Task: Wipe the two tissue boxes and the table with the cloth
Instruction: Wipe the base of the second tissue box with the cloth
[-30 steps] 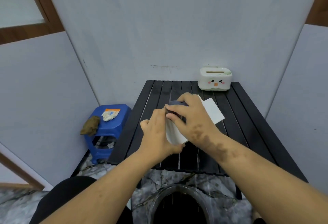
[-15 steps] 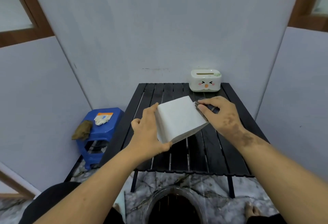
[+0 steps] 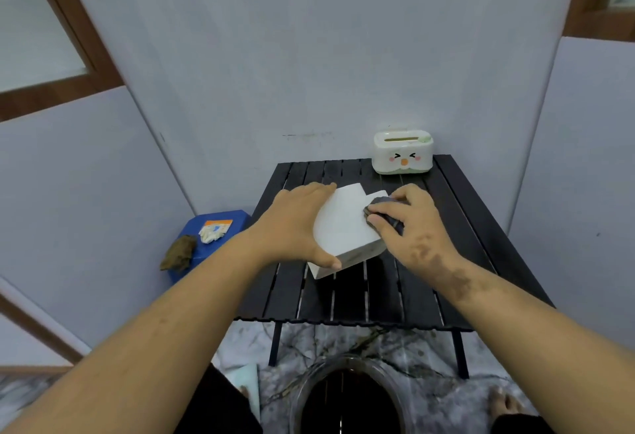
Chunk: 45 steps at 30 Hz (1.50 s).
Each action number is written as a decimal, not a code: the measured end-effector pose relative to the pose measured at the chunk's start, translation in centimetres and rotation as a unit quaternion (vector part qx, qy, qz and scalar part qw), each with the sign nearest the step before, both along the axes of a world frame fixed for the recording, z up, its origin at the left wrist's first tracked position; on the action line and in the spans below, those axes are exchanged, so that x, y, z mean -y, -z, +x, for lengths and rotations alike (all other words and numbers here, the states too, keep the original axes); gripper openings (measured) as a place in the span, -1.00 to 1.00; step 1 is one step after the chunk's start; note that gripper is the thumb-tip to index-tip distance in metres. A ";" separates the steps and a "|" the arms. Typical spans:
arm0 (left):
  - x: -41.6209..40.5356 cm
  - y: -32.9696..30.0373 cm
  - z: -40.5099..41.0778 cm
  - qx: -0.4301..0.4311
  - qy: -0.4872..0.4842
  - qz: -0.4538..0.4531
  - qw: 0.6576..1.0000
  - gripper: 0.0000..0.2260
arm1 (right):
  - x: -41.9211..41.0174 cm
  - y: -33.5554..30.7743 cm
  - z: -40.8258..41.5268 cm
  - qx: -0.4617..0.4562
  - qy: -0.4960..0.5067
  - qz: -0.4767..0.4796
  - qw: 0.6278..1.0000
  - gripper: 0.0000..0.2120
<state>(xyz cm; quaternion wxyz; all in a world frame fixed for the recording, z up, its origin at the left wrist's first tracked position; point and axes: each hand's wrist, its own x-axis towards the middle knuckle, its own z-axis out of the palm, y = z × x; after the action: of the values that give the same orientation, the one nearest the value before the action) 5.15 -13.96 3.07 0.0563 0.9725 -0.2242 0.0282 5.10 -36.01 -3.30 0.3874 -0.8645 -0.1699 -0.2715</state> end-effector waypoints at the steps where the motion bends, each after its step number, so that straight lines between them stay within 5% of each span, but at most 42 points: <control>1: 0.1 0.0 0.0 0.006 0.003 -0.016 1.000 0.11 | -1.1 0.0 -0.5 0.024 -0.030 -0.037 0.999 -0.83; 5: 0.3 -0.2 0.1 0.024 0.011 -0.054 0.998 -0.09 | -3.9 -0.6 -1.1 0.006 -0.107 -0.109 0.988 -0.82; 11: 0.2 -0.9 0.3 0.005 0.005 -0.014 1.000 0.05 | 1.8 -1.8 1.9 -0.068 0.043 0.039 0.996 -0.85; 15: 0.9 -1.1 1.0 0.017 -0.004 0.062 0.998 -0.01 | 3.4 -0.3 1.1 -0.123 -0.021 0.149 0.981 -0.86; 25: 5.1 -1.9 2.9 0.067 0.035 0.173 0.982 0.06 | 4.0 0.6 0.5 -0.131 -0.043 0.187 0.973 -0.85; 31: 0.3 -1.3 1.0 0.057 -0.008 0.016 0.998 0.07 | 4.8 -0.4 0.5 -0.122 -0.030 0.227 0.966 -0.90; 38: -4.4 2.7 -2.2 0.093 -0.058 -0.175 0.978 -0.03 | 3.2 -1.3 0.2 -0.105 -0.023 0.198 0.974 -0.88; 42: -3.9 4.9 -2.4 0.141 -0.083 -0.242 0.956 -0.07 | -0.7 -2.3 -1.3 0.011 -0.060 0.148 0.987 -0.84; 45: -2.5 5.3 -2.1 0.185 -0.074 -0.222 0.955 -0.09 | -4.3 -2.5 -2.1 0.127 -0.059 0.003 0.990 -0.84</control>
<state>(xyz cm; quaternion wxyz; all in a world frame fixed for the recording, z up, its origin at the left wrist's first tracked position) 3.01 -11.51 -2.22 0.2257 0.9272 -0.1467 0.2605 3.03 -31.68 -0.80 0.3808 -0.8101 -0.2673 -0.3567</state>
